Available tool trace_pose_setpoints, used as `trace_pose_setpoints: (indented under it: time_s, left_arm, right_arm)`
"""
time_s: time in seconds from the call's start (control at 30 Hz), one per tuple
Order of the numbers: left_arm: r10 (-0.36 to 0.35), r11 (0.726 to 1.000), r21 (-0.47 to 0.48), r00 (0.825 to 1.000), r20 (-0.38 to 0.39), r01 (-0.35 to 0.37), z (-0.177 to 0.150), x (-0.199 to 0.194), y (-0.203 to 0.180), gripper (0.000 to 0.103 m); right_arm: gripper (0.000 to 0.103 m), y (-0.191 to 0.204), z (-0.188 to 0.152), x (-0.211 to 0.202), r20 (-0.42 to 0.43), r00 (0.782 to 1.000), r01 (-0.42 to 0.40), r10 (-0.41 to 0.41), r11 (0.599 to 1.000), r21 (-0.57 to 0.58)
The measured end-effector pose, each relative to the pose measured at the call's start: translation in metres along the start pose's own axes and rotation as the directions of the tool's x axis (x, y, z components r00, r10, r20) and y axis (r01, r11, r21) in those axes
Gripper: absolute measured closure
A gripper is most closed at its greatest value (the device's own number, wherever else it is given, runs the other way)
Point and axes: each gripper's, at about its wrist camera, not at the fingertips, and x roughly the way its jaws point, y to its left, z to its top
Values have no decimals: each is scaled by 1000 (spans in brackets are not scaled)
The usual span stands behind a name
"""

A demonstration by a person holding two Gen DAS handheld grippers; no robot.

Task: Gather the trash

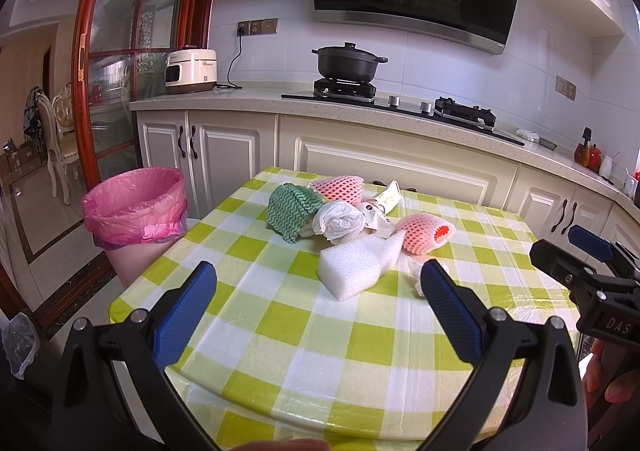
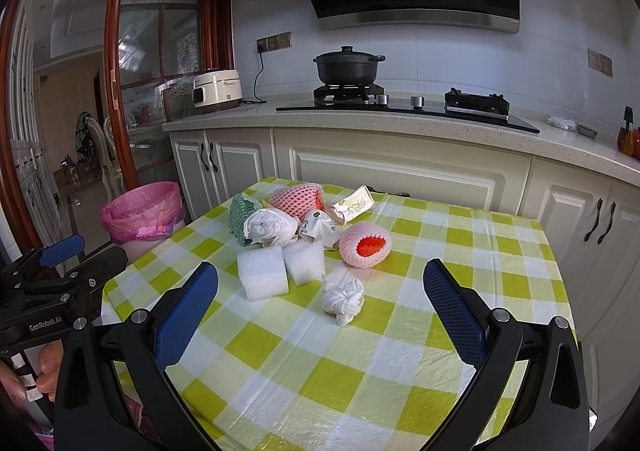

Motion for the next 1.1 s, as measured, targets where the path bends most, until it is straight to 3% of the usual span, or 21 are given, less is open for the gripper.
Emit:
trace_pose_setpoints:
  time_s: [1.1]
  left_arm:
    - [0, 1000, -8, 1000, -12, 0, -2, 3, 3, 4]
  right_arm:
    - [7, 3, -3, 5, -3, 1000, -8, 8, 1000, 6]
